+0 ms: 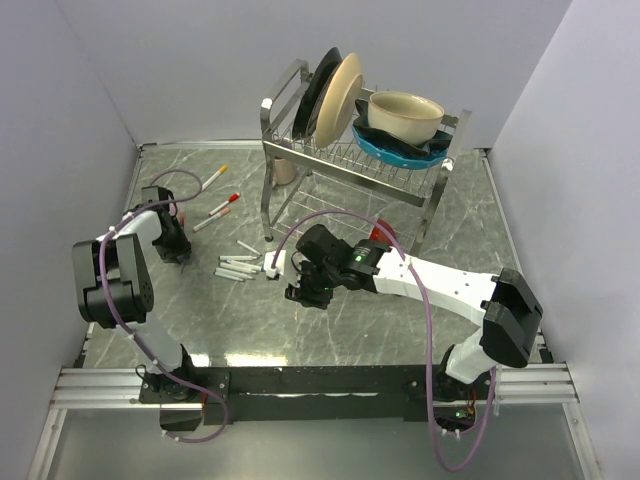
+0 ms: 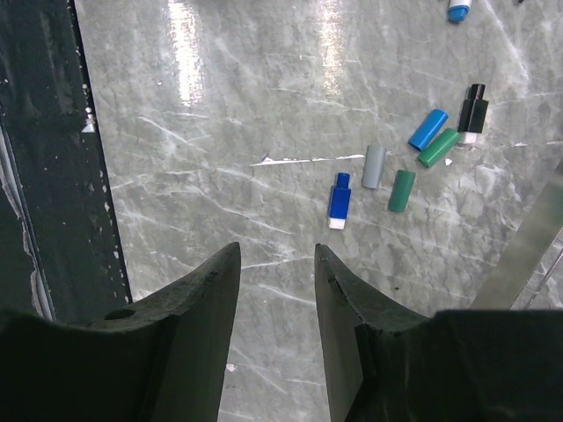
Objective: Open the pen caps
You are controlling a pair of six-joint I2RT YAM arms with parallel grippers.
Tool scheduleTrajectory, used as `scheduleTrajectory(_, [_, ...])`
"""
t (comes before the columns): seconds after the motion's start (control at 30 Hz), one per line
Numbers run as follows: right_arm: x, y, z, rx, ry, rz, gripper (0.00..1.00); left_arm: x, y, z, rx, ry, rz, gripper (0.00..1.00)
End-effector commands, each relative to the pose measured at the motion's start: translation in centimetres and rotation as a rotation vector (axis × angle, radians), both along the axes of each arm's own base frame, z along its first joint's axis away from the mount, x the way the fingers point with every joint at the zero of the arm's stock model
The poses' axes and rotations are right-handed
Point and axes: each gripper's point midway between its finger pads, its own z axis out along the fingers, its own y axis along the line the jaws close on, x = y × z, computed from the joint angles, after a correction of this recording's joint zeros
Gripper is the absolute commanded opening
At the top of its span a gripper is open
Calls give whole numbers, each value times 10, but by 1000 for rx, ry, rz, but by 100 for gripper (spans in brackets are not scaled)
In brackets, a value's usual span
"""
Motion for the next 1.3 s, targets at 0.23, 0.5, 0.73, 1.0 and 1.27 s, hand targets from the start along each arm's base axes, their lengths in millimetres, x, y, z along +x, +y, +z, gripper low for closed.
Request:
scheduleTrajectory(0.23, [-1,0,-1,-5,-9,14,47,-2,-20,-3,-48,44,-75,25])
scheduleTrajectory(0.5, [-2,0,1,0,-11,15,47,-8,-39,0,-68,38,-135,11])
scheduleTrajectory(0.73, [-3,0,4,12,-10,21,46,-6,-56,29,-133,-73,-172,1])
scheduleTrajectory(1.0, [-23,-1,31,126,-20,122,46,-28,-106,102,-368,-348,-199,1])
scheduleTrajectory(1.27, [-58,-18,53,302,-175,422,51,-109,-202,139,-802,-508,-348,1])
